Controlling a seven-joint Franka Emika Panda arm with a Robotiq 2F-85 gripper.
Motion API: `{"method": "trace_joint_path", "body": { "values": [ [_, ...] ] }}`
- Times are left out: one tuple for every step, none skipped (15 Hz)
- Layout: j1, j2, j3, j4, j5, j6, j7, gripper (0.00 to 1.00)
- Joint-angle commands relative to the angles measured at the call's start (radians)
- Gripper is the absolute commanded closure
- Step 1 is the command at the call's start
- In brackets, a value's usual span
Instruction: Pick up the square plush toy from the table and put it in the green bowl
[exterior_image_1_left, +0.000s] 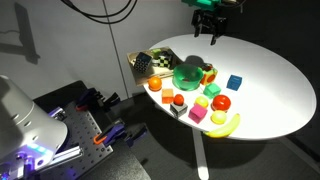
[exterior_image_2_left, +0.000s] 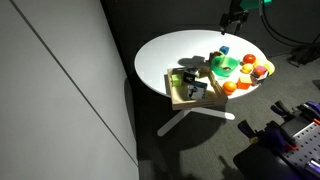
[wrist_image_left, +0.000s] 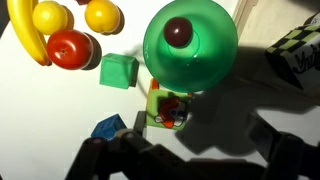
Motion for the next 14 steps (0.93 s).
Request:
{"method": "trace_joint_path", "body": {
  "values": [
    [-0.01,0.051,0.013,0.036,-0.004,0.014,0.006,0.0],
    [-0.01,0.06,0.013,0.037,-0.004,0.023,0.009,0.0],
    [-0.01,0.071,0.013,0.04,-0.004,0.031,0.009,0.0],
    [-0.01,0.08,0.012,0.042,-0.006,0.042,0.01,0.0],
    [-0.01,0.091,0.012,0.044,-0.008,0.053,0.01,0.0],
    [-0.01,0.102,0.011,0.046,-0.008,0.071,0.012,0.0],
    [-0.009,0.112,0.01,0.048,-0.008,0.086,0.016,0.0],
    [-0.009,0.122,0.01,0.051,-0.008,0.101,0.019,0.0],
    [-0.008,0.134,0.008,0.055,-0.009,0.115,0.025,0.0],
    [-0.007,0.144,0.007,0.059,-0.008,0.127,0.029,0.0],
    [-0.006,0.156,0.005,0.065,-0.01,0.138,0.034,0.0],
    [-0.005,0.167,0.003,0.07,-0.012,0.152,0.039,0.0],
    [-0.003,0.18,0.0,0.077,-0.016,0.165,0.046,0.0],
    [0.0,0.194,-0.004,0.084,-0.019,0.178,0.056,0.0]
  ]
}}
